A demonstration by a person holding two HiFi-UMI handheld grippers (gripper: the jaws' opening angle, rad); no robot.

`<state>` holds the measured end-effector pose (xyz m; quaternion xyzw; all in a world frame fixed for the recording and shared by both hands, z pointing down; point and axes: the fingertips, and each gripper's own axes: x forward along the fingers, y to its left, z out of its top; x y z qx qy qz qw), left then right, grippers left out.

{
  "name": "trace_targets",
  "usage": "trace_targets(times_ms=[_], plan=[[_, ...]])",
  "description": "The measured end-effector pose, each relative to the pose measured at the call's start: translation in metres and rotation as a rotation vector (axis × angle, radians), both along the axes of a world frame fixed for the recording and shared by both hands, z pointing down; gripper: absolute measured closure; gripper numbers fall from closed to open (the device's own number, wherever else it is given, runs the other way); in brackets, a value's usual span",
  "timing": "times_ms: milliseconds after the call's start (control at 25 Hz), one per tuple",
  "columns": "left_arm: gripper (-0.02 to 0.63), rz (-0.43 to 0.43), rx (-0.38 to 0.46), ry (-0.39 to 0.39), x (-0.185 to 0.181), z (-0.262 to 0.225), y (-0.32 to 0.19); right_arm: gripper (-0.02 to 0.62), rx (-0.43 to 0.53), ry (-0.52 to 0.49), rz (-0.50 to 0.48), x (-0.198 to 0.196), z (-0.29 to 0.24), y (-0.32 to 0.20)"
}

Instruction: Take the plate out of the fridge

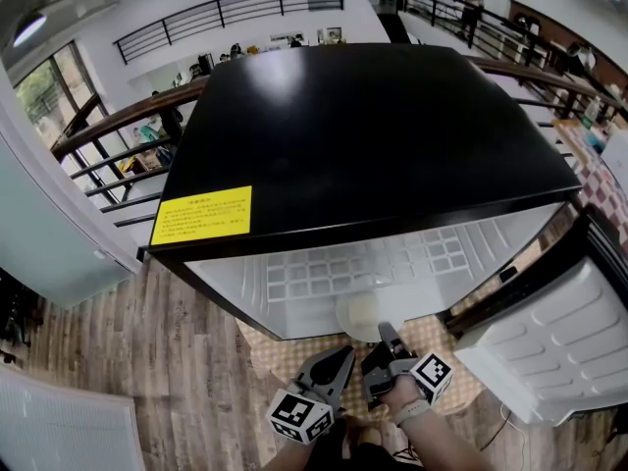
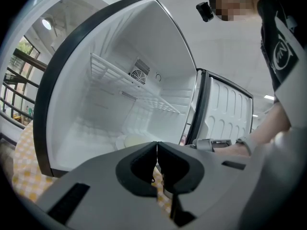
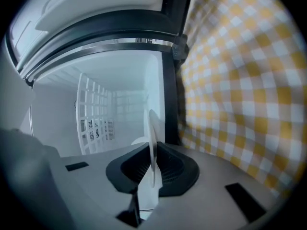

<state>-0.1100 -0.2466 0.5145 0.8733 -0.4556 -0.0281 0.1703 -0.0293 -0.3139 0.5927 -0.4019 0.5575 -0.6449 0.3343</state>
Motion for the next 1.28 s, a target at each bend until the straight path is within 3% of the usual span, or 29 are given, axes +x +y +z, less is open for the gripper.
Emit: trace_targets(times_ms=[760, 1280], plan=[[0.597, -0.006, -0.008, 0.008, -0.004, 0.003, 0.001, 0.548, -0.004, -0.036, 0.023, -0.002, 0.004, 0.001], [0.597, -0.001, 0.002, 0.006, -0.002, -0.002, 0.003, 0.548, 0.095, -0.014, -0.006, -0.001, -0.015, 0.005]])
